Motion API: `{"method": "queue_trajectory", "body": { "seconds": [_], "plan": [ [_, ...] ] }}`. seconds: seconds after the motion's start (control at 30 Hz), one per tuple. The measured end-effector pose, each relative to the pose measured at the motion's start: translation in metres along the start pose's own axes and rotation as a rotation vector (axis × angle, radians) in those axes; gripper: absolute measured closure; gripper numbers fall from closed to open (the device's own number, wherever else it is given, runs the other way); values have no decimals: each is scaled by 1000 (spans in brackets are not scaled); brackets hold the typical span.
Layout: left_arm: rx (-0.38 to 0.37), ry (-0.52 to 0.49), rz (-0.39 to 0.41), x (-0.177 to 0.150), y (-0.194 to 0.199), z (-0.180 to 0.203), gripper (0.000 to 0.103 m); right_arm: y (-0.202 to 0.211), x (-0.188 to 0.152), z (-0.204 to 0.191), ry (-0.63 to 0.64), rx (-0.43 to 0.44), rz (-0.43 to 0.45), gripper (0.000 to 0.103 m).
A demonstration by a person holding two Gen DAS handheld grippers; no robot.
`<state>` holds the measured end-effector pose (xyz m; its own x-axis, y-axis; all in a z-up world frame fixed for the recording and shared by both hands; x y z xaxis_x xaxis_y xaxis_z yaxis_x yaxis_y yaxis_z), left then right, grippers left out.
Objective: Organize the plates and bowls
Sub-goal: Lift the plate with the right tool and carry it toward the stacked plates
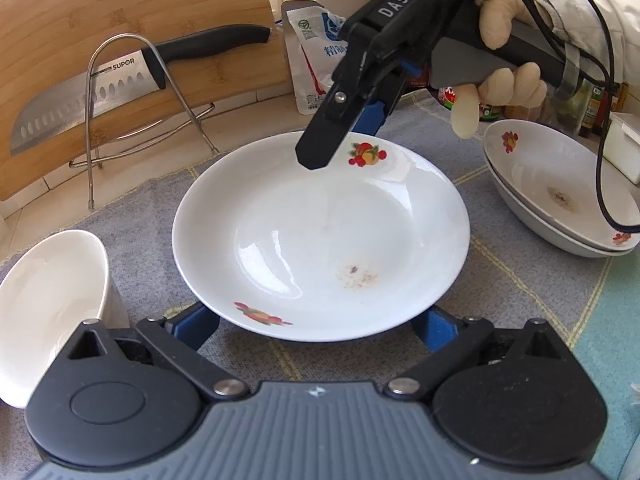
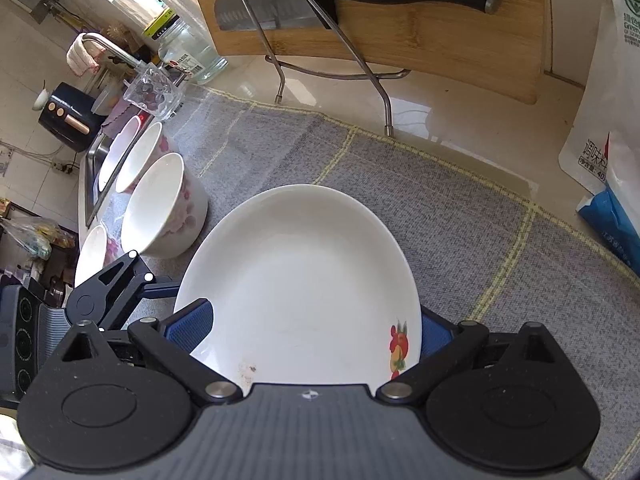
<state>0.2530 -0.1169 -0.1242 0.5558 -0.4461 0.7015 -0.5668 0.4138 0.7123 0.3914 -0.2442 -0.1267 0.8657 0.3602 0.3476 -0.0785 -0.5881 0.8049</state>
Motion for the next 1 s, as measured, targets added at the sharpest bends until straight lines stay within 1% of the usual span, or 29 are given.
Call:
{"method": "queue_trajectory", "body": {
  "seconds": [0.13,0.3,0.63,1.0],
  "plan": [
    [-6,1,-4,0,0,0,3,-1,2,1,-8,21,-11,0],
    [-15,1,-10,0,-1,-1,3,-1,3,1,-13,25,-23,0],
    [-30,-16,-8,2,2,1,3,1,-1,1,-26,-3,-23,0],
    [-55,-32,-7,8,17,5,3,20,-10,-11,-23,-23,8,0]
  ]
}}
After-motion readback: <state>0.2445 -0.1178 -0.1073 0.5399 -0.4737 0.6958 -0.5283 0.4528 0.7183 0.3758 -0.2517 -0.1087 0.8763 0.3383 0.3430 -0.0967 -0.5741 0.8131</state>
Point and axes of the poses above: each gripper's, at about its wrist camera, not at the fingertips, and y roughly against the way its jaws point, z to its right, x to its top, the point moved 5 cm from there along -y, roughly the way its jaws point, and after that the axes turned 2 degrees about y, right-handed, at the moved point
